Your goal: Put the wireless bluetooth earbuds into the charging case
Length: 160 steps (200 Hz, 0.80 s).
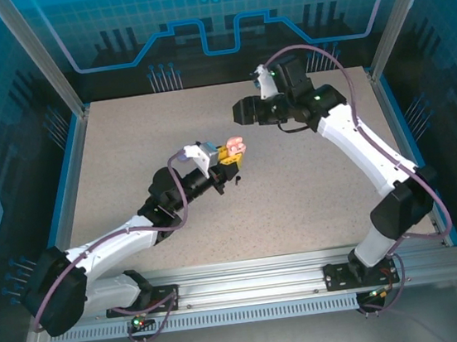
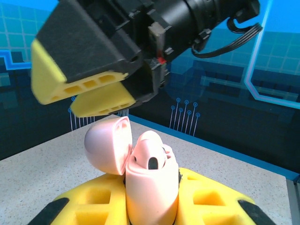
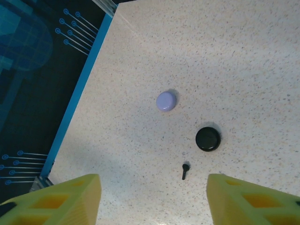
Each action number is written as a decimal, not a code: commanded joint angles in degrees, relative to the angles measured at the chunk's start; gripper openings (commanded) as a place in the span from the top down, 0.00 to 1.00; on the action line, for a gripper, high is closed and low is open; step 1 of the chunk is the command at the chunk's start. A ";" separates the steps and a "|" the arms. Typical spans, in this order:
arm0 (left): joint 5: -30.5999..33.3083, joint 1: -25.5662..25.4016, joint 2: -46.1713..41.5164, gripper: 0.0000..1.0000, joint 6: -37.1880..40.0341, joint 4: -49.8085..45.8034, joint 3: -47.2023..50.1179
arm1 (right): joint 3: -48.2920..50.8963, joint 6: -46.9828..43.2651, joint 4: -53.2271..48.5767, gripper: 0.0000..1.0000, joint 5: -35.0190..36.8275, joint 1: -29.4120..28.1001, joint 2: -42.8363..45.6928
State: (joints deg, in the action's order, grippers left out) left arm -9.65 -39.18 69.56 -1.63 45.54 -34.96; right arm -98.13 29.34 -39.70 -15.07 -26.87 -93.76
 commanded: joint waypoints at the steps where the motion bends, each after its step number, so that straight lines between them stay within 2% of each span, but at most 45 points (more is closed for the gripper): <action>1: -1.59 -0.11 -0.67 1.00 -1.28 1.08 0.16 | -3.58 -2.12 -5.07 0.44 -0.81 -1.67 -2.91; 27: -1.08 -0.11 -0.05 1.00 -1.36 1.57 -0.35 | -3.88 -3.54 -6.84 0.51 -0.75 -3.56 -3.80; 58: -0.54 -0.11 1.31 1.00 -1.52 1.64 -1.24 | -0.33 -4.21 -6.98 0.59 0.17 -5.04 -0.84; 143: 0.62 -0.06 4.42 1.00 -2.38 2.26 -3.05 | 8.66 -2.47 -4.72 0.60 2.23 -5.73 8.90; 160: 0.36 -0.07 5.00 1.00 -2.94 1.62 -3.42 | 8.75 -0.93 -4.27 0.52 6.08 -5.01 9.62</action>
State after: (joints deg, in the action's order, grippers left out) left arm -9.93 -39.38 73.65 -3.14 45.25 -35.77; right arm -90.28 27.18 -43.94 -12.10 -31.94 -85.80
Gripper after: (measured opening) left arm 0.221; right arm 0.427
